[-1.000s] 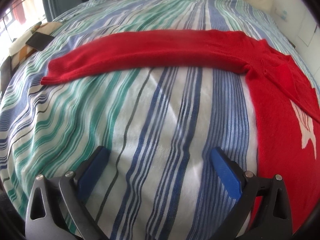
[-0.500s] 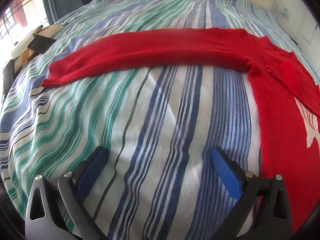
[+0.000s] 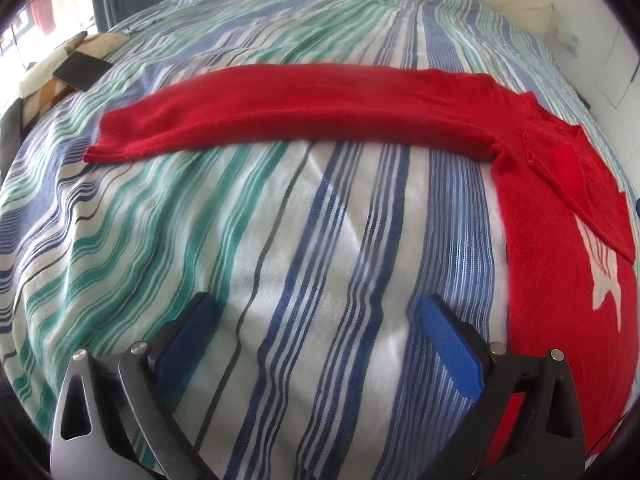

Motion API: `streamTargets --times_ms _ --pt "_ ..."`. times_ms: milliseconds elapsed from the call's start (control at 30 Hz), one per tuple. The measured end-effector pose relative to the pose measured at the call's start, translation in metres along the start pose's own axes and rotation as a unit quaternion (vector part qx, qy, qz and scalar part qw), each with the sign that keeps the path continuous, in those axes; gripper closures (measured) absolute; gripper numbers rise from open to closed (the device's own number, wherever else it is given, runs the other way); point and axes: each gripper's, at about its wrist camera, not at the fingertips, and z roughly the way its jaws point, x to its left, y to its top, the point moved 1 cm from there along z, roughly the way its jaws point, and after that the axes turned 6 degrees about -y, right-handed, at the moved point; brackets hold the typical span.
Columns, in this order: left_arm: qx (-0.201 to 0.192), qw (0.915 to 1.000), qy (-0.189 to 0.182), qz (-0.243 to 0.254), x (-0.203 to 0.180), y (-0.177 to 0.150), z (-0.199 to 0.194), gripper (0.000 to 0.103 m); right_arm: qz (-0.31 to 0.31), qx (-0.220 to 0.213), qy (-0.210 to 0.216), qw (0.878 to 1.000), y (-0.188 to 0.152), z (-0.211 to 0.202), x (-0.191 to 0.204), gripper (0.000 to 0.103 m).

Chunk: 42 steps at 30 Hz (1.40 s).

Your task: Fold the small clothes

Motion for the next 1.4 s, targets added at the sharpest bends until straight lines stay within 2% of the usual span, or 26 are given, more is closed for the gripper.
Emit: streamTargets --times_ms 100,200,300,367,400,433,467,600,700,767,833,867,967,1133,1200,1300,1400 --pt "0.002 1.0 0.003 0.001 -0.002 0.001 0.003 0.001 -0.052 0.011 0.001 0.999 0.028 0.029 0.017 0.055" --pt "0.004 0.9999 0.009 0.009 -0.004 0.001 0.005 0.001 -0.112 0.036 -0.003 0.993 0.042 0.064 0.037 0.065" --pt "0.006 0.9999 0.008 0.008 -0.004 0.002 0.005 0.0 -0.157 0.057 -0.04 0.985 0.046 0.098 0.047 0.067" --pt "0.007 1.0 0.005 0.005 -0.003 0.002 0.005 0.0 -0.162 0.065 -0.07 0.982 0.049 0.116 0.044 0.071" --pt "0.007 1.0 0.004 0.004 -0.003 0.003 0.005 0.0 -0.159 0.068 -0.077 0.982 0.051 0.123 0.04 0.078" --pt "0.007 1.0 0.004 0.004 -0.002 0.002 0.006 0.0 -0.153 0.071 -0.081 0.982 0.052 0.128 0.036 0.092" --pt "0.007 1.0 0.004 0.004 -0.002 0.002 0.006 0.0 -0.147 0.072 -0.084 0.983 0.053 0.131 0.032 0.099" --pt "0.007 0.9999 0.007 0.006 -0.003 0.002 0.006 0.0 -0.141 0.055 -0.032 0.988 0.05 0.117 0.031 0.1" --pt "0.007 0.9999 0.01 0.008 -0.004 0.002 0.007 0.0 -0.128 0.059 0.012 0.99 0.043 0.103 0.032 0.099" --pt "0.006 0.9999 0.01 0.01 -0.005 0.001 0.006 0.0 -0.103 0.053 0.036 0.993 0.04 0.089 0.026 0.087" --pt "0.005 0.9999 0.01 0.011 -0.005 0.001 0.007 0.0 -0.074 0.034 0.042 0.996 0.035 0.069 0.015 0.039" --pt "0.005 0.9999 0.011 0.011 -0.005 0.001 0.007 0.0 -0.062 0.02 0.031 0.997 0.031 0.058 0.011 0.034" --pt "0.005 0.9997 0.015 0.016 -0.006 0.0 0.007 0.0 -0.018 -0.007 0.007 1.0 0.012 0.026 -0.012 0.034" --pt "0.001 0.9995 0.022 0.023 -0.008 -0.002 0.008 0.0 0.064 -0.037 -0.102 0.992 -0.05 -0.029 -0.071 0.033" --pt "0.0 0.9994 0.025 0.024 -0.009 -0.003 0.009 0.0 0.106 -0.039 -0.145 0.983 -0.081 -0.05 -0.1 0.032" --pt "-0.002 0.9991 0.032 0.028 -0.01 -0.004 0.01 0.0 0.166 -0.031 -0.211 0.963 -0.131 -0.074 -0.139 0.024" --pt "-0.007 0.9987 0.038 0.033 -0.012 -0.006 0.011 0.0 0.233 -0.022 -0.241 0.942 -0.176 -0.088 -0.172 0.024"
